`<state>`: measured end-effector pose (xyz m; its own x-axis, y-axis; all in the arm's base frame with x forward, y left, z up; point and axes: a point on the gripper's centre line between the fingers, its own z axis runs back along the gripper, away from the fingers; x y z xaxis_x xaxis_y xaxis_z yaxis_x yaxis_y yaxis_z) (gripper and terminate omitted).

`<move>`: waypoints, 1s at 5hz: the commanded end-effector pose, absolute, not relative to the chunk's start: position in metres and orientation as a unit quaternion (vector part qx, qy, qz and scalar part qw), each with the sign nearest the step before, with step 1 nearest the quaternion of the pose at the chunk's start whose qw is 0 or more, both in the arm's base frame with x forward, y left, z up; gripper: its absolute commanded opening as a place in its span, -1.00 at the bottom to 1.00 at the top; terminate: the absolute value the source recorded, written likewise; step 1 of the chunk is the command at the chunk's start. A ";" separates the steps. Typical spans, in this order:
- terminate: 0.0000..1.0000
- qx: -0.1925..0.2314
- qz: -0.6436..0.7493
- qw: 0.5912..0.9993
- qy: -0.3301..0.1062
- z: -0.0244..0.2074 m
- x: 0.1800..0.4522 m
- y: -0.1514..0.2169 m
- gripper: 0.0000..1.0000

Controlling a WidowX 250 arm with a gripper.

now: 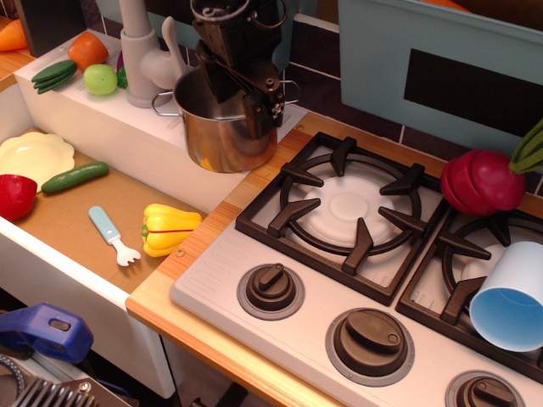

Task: Put pot or pan on stove

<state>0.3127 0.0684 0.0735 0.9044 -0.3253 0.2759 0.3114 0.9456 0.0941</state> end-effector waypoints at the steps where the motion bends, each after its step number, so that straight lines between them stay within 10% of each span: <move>1: -1.00 0.016 -0.160 0.972 -0.171 0.064 0.317 0.077 1.00; 2: -1.00 0.012 -0.150 0.973 -0.177 0.052 0.316 0.080 1.00; 3: -1.00 0.022 -0.138 0.973 -0.182 0.045 0.315 0.081 -1.00; 5: -1.00 0.025 -0.133 0.976 -0.170 0.051 0.340 0.075 -1.00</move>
